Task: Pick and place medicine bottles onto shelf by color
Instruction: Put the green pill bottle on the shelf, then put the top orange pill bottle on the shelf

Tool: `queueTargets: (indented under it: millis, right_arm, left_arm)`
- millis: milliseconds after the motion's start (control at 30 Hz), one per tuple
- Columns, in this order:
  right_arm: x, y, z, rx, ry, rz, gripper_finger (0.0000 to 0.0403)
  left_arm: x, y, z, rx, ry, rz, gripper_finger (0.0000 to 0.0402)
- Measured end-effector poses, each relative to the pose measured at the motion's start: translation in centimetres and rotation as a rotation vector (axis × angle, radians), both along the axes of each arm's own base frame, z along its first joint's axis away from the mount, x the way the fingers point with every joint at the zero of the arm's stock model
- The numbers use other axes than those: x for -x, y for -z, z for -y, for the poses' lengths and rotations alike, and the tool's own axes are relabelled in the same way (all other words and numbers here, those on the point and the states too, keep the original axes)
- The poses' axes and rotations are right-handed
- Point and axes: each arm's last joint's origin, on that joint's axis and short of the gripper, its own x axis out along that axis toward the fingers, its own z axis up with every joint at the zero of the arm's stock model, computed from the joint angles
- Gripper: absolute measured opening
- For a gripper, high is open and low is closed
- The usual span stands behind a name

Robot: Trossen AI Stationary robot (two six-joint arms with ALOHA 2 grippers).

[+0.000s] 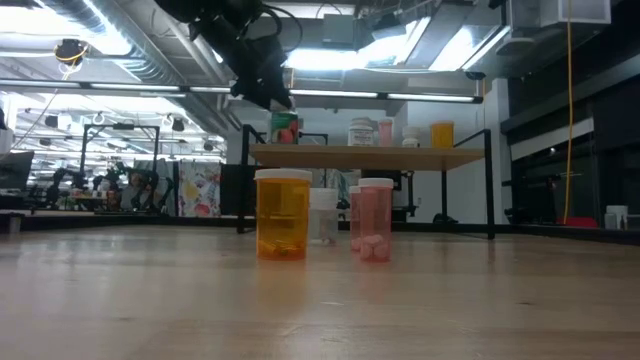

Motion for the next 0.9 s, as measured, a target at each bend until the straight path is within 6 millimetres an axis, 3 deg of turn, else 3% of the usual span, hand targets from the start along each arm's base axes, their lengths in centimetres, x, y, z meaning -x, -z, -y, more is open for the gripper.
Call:
queueTargets:
  millis: [233, 500, 667, 900]
  right_arm:
    - [0.0, 0.0, 0.0, -0.001, 0.001, 0.0, 0.0185]
    - [0.0, 0.0, 0.0, -0.018, 0.024, 0.011, 0.0185]
    - [0.0, 0.0, 0.0, -0.053, 0.073, 0.035, 0.0185]
    - [-1.1, -0.2, 0.0, -0.082, 0.1, 0.104, 0.0185]
  left_arm:
    - [-0.2, -0.5, -0.2, -0.04, -0.007, 0.047, 0.0296]
    - [-0.2, -3.5, 0.3, -0.154, 0.044, 0.261, 0.031]
    - [0.8, -5.7, 3.6, -0.063, 0.2, 0.338, 0.0306]
    - [3.8, -8.3, 9.8, 0.014, 0.398, 0.329, 0.0299]
